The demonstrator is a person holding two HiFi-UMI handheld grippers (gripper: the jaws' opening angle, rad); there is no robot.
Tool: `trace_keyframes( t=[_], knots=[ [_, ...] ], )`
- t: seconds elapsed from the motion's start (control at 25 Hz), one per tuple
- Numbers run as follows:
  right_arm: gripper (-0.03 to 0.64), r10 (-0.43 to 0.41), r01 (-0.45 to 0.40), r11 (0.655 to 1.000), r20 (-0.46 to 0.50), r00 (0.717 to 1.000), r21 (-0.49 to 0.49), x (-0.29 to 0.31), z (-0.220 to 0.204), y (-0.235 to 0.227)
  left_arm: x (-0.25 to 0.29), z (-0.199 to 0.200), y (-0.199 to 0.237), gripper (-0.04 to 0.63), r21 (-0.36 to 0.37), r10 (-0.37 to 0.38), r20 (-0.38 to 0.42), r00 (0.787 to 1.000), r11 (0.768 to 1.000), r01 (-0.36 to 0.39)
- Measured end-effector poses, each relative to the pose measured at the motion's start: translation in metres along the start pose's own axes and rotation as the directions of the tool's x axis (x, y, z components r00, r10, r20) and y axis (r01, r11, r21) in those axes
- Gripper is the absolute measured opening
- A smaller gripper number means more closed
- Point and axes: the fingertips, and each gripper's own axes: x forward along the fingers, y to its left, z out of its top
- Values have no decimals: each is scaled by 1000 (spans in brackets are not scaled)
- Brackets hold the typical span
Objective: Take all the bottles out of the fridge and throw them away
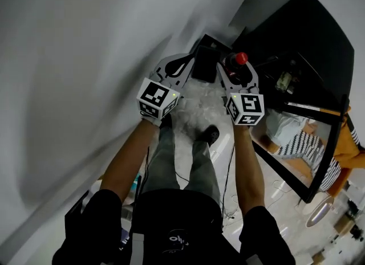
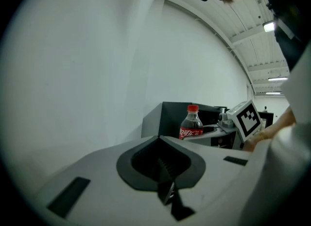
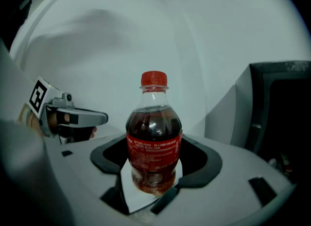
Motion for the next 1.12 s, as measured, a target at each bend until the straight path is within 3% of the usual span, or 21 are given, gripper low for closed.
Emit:
trace_keyframes(
  t=[0.52, 0.8, 1.12],
  knots=[
    [313, -38, 44, 996, -76, 996, 73, 20, -177, -6, 35, -165, 2, 6, -78, -31, -63, 998, 997, 26],
    [313, -29, 39, 995, -107, 994, 93, 21, -236, -3, 39, -230, -6, 6, -103, -46, -95, 994, 994, 36],
    [313, -20, 37, 994, -155, 988, 106, 24, -279, 2, 38, -274, -1, 6, -126, -43, -121, 992, 992, 27]
  ],
)
